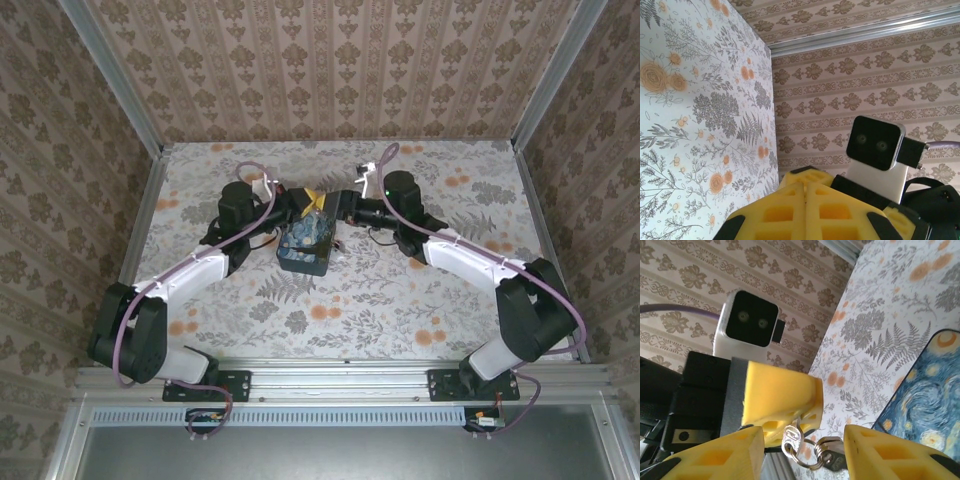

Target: Unlock the padlock with the key

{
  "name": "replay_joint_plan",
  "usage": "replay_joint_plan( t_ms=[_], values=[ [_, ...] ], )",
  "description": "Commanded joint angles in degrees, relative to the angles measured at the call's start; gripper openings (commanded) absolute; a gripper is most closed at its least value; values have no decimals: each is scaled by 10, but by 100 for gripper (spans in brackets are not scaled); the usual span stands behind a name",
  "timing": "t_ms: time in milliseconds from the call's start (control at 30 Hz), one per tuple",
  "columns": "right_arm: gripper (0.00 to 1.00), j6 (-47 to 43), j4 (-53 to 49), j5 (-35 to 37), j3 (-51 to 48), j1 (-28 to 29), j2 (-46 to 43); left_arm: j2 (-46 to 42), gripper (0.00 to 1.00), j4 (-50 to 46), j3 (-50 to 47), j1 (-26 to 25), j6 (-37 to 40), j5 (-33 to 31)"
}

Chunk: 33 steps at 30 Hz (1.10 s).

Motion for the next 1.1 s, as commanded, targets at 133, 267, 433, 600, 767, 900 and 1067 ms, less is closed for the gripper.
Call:
replay_joint_plan(
  t_ms=[133,267,433,600,767,900,1067],
  values=[
    [43,-19,-3,-42,30,-4,1,6,0,26,25,-6,-8,14],
    [39,-10,13,-51,28,3,11,7,0,32,26,-7,-13,14],
    [34,-7,13,-64,33,11,21,8,0,36,25,-7,-15,13],
    [27,-6,12,-61,30,11,22,12,0,54,25,-7,-26,13],
    [14,0,19,-55,29,10,22,12,0,57,23,-7,-28,14],
    [3,14,25,-48,20,5,21,5,0,37,21,-7,-12,14],
    [0,-28,-22,-63,6,-10,15,-37,28,-142,51,10,83,13]
  ],
)
